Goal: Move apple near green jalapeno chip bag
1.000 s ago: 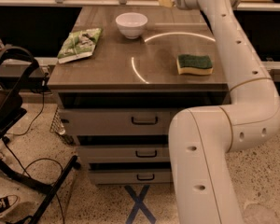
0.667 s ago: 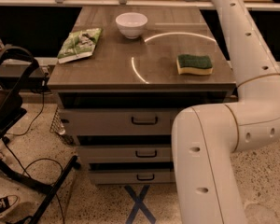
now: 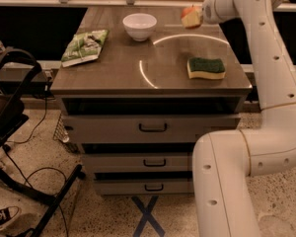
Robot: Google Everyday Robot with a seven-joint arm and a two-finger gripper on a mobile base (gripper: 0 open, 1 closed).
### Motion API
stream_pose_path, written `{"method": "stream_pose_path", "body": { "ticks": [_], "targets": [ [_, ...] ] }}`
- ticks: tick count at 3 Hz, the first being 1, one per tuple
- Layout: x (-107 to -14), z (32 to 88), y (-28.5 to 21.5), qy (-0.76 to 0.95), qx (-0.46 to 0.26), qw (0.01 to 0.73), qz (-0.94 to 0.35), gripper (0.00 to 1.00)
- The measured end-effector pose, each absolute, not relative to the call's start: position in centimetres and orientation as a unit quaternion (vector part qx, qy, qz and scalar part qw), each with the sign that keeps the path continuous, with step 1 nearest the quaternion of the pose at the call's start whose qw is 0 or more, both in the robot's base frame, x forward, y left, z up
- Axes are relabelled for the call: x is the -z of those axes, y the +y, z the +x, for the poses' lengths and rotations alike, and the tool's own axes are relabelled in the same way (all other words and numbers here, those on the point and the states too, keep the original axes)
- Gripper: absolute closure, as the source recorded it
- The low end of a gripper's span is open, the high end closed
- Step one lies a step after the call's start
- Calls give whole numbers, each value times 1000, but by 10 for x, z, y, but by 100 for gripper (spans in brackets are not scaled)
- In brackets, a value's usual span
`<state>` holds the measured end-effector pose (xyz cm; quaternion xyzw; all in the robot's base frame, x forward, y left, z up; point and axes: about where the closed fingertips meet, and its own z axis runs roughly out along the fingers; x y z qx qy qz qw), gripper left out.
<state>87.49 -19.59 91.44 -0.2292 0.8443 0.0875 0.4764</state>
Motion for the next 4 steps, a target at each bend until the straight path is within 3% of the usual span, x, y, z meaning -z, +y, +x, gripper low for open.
{"method": "stream_pose_path", "body": {
  "ticks": [1, 3, 4],
  "targets": [
    [-834, 836, -208, 891, -122, 390, -197, 100],
    [-833, 839, -206, 892, -123, 388, -198, 100],
    [-866, 817, -188, 894, -89, 378, -223, 100]
  ]
}}
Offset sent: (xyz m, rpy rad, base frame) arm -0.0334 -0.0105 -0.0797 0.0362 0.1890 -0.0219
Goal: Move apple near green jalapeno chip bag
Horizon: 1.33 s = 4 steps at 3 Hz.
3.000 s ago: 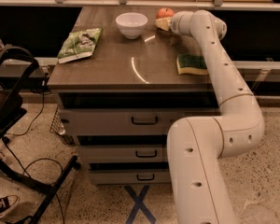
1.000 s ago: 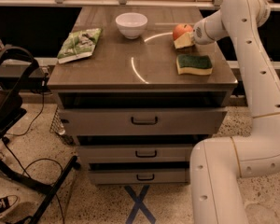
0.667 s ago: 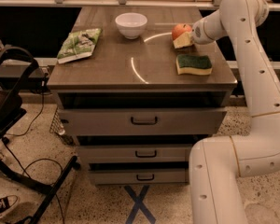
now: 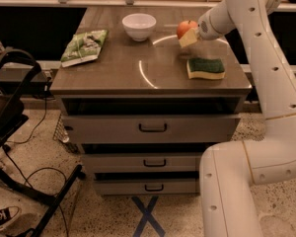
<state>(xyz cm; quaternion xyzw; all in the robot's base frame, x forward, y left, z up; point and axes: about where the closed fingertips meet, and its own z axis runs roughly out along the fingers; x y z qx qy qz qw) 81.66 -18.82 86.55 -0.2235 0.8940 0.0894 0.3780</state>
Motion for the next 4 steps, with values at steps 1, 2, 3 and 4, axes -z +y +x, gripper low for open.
{"method": "stream_pose_path", "body": {
  "ticks": [1, 2, 3, 4],
  "targets": [
    [-890, 786, -173, 898, -64, 369, -230, 100],
    [-905, 753, -153, 905, -45, 352, -235, 100],
    [-911, 713, -113, 902, -59, 340, -257, 100],
    [-912, 699, -84, 892, -86, 342, -283, 100]
  ]
}}
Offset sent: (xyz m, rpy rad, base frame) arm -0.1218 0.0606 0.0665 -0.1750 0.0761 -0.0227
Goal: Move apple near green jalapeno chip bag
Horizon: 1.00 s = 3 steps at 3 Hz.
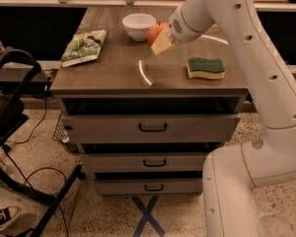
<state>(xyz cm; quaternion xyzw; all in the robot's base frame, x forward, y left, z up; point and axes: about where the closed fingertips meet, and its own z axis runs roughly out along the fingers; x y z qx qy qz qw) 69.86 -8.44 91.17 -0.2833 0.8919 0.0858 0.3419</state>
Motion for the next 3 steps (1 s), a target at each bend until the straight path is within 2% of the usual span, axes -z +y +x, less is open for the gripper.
{"method": "stream_pose_path", "body": {
  "ticks": [1, 2, 3],
  "targets": [
    [-880, 711, -34, 867, -175, 329, -331, 100],
    [-850, 723, -8, 854, -228, 313, -349, 100],
    [-849, 725, -6, 853, -230, 314, -349, 84]
  ]
}}
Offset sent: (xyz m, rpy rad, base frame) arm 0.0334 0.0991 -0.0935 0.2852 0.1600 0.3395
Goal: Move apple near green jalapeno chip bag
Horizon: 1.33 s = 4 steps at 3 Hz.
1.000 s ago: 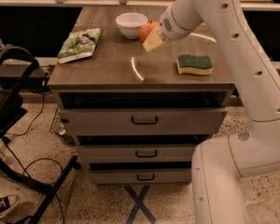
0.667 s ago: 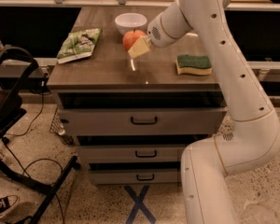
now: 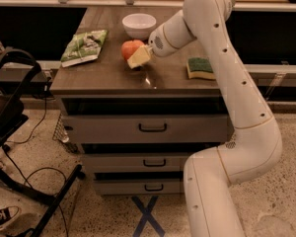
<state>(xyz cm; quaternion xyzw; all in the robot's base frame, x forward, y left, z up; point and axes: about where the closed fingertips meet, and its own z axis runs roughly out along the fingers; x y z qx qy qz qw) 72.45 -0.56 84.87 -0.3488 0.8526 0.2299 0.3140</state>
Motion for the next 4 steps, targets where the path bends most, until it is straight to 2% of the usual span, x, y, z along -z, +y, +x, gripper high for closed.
{"method": "stream_pose_path", "body": {
  "ticks": [1, 2, 3, 4],
  "targets": [
    [-846, 727, -2, 852, -232, 315, -349, 51],
    [-845, 728, 1, 851, -233, 315, -349, 28],
    [-841, 731, 6, 851, -235, 315, -349, 0],
    [-841, 731, 6, 851, -235, 315, -349, 0]
  ]
}}
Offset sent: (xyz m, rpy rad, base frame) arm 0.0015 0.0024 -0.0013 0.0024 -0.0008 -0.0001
